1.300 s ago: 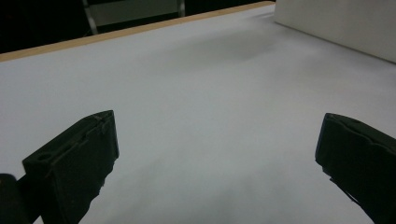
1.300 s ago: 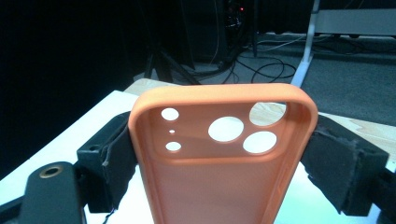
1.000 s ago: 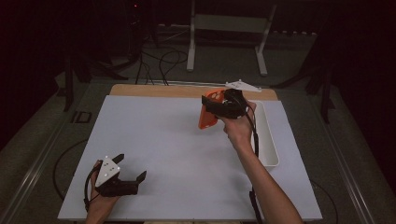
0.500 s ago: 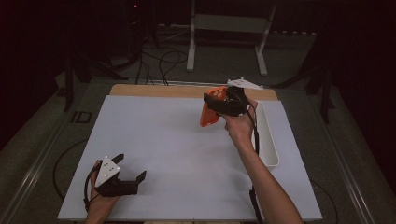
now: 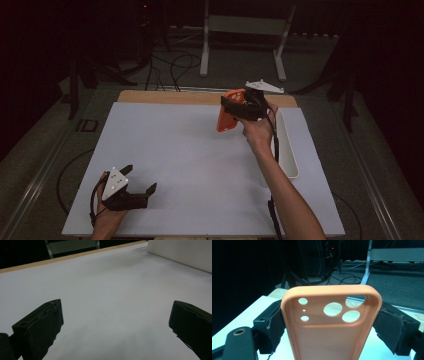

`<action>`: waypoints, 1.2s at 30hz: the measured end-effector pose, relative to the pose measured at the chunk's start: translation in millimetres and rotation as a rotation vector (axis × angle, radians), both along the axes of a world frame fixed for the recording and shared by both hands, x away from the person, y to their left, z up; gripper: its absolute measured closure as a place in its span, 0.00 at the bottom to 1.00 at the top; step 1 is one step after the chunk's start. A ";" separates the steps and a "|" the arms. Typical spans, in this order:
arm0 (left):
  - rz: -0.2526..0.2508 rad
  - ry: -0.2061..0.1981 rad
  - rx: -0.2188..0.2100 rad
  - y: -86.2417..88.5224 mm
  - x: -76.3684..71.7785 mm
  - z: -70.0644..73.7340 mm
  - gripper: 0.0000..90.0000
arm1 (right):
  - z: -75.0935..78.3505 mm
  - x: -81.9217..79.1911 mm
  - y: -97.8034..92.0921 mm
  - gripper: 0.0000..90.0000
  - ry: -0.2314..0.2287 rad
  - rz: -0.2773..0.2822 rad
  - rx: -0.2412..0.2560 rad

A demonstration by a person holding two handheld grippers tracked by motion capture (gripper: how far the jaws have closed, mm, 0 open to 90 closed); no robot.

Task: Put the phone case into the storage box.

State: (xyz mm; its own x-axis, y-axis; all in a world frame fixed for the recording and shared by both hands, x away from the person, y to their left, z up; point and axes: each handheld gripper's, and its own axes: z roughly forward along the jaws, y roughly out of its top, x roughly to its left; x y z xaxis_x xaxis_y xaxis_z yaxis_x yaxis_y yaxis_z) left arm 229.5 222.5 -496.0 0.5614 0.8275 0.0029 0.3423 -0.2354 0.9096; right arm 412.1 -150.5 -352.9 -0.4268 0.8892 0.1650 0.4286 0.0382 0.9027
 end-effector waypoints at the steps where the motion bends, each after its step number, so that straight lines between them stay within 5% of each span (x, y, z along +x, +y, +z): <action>1: 0.000 0.000 0.000 -0.1 0.0 0.0 0.00 | 0.5 0.8 -0.3 0.18 0.000 -0.004 0.000; 36: 0.000 -0.001 -0.001 0.0 -0.2 -0.2 0.00 | 5.9 26.5 -21.3 0.18 -0.009 -0.098 -0.029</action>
State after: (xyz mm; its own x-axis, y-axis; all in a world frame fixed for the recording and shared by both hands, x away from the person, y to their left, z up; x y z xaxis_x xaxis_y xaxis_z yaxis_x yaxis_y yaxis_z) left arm 229.4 222.6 -496.2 0.5612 0.8277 0.0025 0.3417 -0.2344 0.9101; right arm 438.7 -171.8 -347.0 -0.3389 0.9311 0.1351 0.4237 0.0229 0.9055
